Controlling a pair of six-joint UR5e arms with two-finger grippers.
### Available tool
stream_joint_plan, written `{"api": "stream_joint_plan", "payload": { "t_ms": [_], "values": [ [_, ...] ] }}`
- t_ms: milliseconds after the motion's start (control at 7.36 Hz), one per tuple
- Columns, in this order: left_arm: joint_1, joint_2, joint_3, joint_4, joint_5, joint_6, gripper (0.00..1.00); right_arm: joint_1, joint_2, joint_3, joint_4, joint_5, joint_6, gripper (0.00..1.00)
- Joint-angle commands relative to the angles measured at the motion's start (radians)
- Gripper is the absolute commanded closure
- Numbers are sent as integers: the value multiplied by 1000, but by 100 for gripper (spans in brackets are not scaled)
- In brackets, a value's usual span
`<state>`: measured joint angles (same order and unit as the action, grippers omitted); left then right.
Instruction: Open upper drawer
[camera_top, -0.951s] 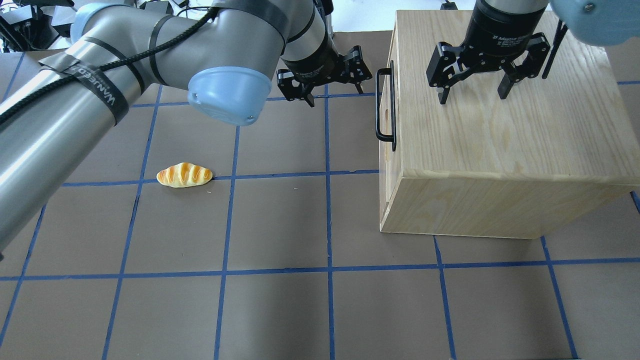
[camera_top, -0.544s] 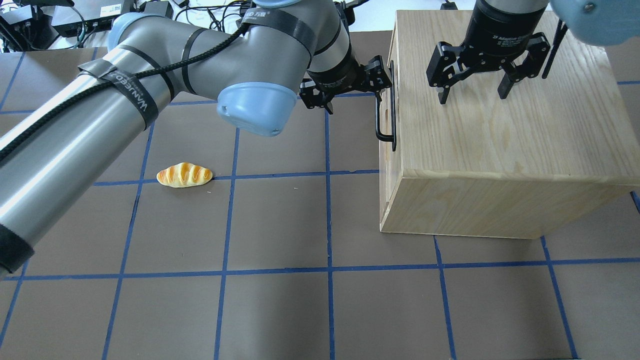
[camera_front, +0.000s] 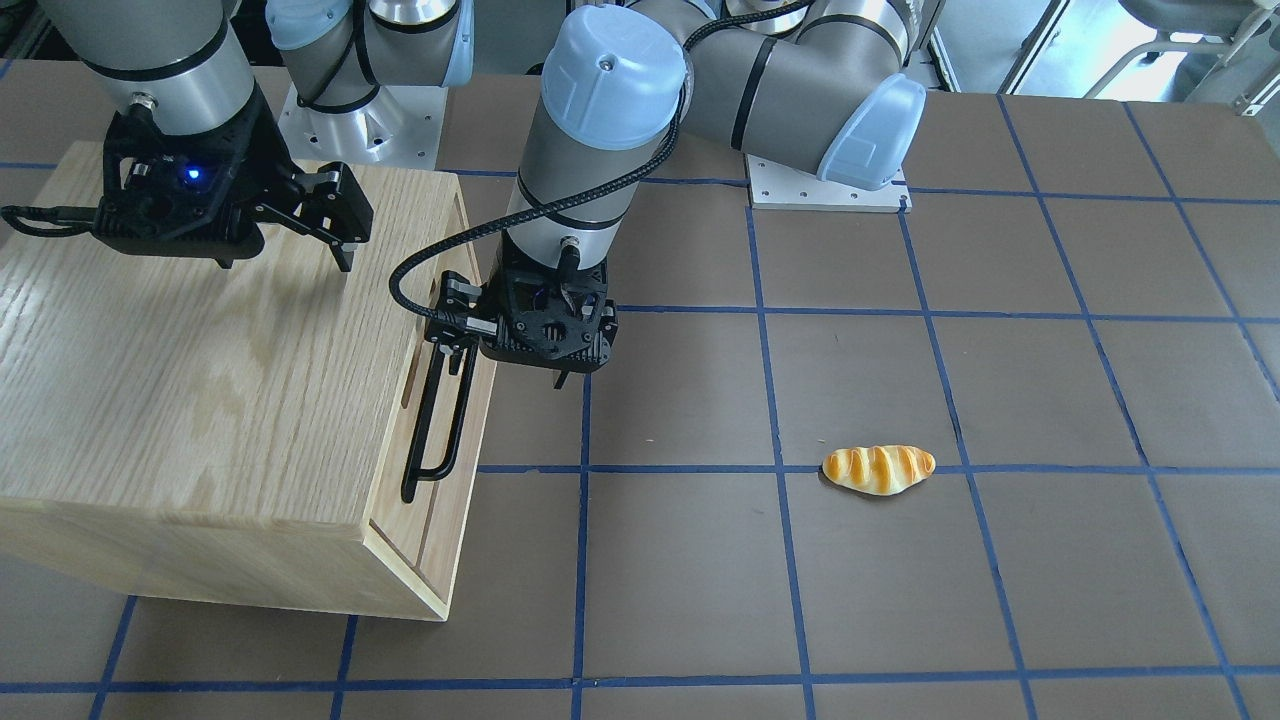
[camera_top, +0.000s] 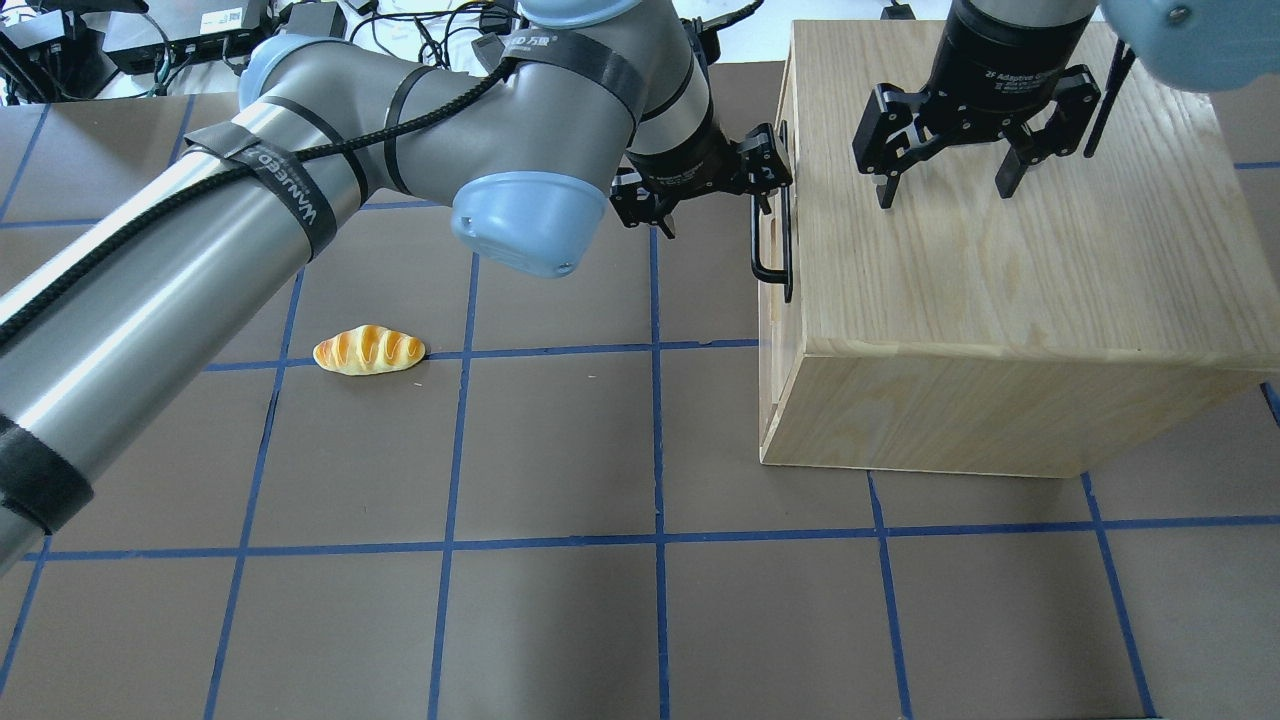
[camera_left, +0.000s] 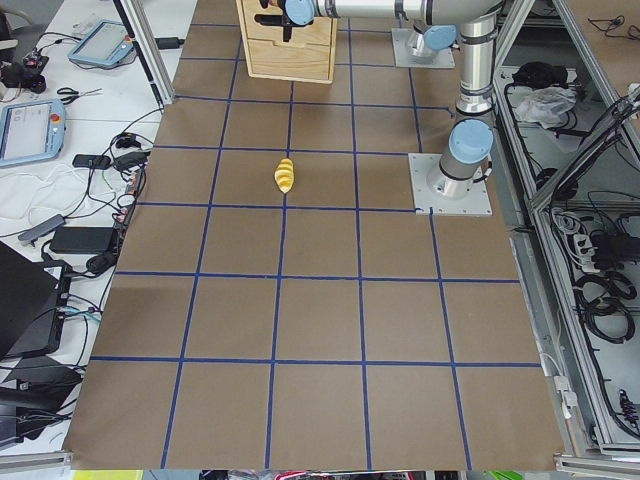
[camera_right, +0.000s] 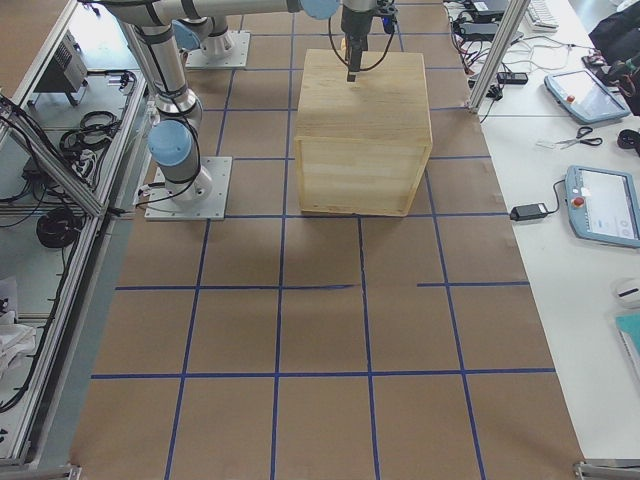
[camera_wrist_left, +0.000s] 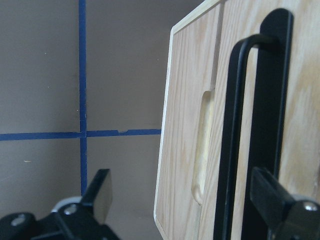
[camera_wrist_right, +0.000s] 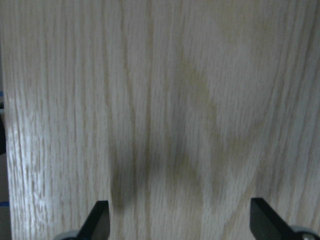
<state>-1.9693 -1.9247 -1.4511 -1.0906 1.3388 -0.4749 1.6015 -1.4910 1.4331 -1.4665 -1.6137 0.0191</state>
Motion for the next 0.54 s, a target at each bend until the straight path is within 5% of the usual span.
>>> {"api": "stream_joint_plan", "payload": {
  "t_ms": [0, 408],
  "values": [
    [0, -7, -2, 0, -17, -1, 0, 0, 0, 0, 0, 0, 1, 0],
    [0, -23, -3, -2, -17, -1, 0, 0, 0, 0, 0, 0, -1, 0]
  ]
}}
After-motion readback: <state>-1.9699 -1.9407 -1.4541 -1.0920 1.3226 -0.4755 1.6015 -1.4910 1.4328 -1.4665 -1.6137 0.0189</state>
